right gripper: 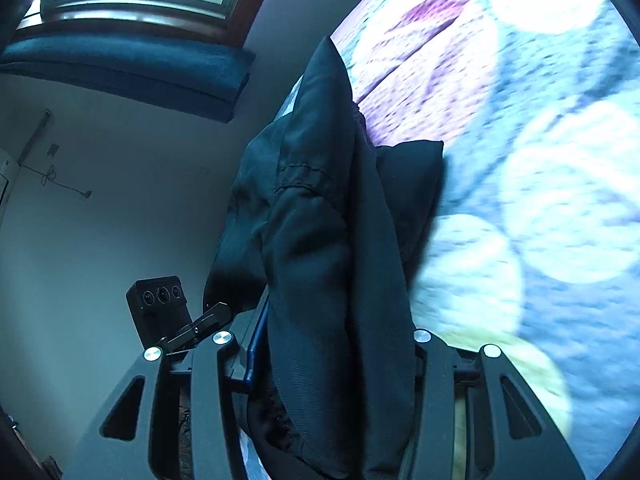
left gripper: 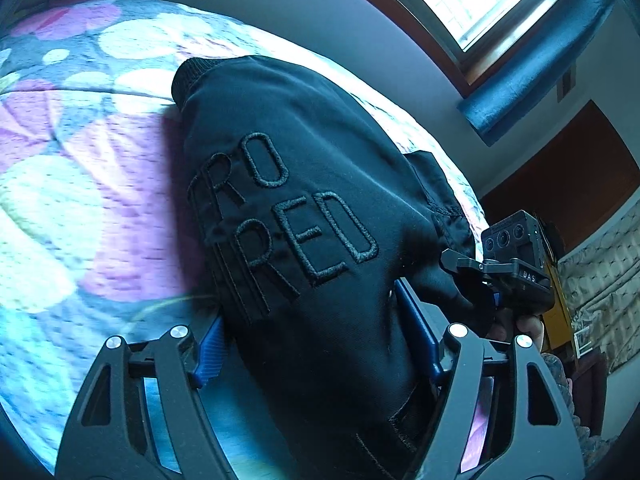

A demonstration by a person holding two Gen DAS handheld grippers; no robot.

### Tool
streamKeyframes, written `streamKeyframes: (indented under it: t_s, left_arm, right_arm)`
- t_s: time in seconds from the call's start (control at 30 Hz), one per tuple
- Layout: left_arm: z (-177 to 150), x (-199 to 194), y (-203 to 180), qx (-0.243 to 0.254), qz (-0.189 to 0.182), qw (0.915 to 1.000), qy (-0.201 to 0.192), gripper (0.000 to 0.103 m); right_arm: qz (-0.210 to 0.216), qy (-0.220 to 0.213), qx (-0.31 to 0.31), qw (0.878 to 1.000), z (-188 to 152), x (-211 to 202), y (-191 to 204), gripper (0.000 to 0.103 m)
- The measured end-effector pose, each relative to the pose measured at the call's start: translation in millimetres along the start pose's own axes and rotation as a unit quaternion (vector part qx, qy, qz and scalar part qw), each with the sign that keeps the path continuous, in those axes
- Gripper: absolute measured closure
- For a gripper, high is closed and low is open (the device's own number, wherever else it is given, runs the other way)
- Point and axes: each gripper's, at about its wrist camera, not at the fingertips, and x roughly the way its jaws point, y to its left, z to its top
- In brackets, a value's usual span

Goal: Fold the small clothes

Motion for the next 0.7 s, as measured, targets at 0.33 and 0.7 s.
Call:
streamKeyframes:
  t_s: [0.33, 0.7]
  left_arm:
    - [10, -19, 50, -0.020, -0.009, 0.9997, -0.014, 0.029]
    - [-17, -46, 58, -0.066, -0.031, 0.9973, -0.011, 0.016]
  right_arm:
    - [0.023, 0.027, -0.003, 0.999, 9, 54, 15, 0.058]
    - [0.010, 0.016, -0.007, 1.000, -6, 26, 16, 0.038]
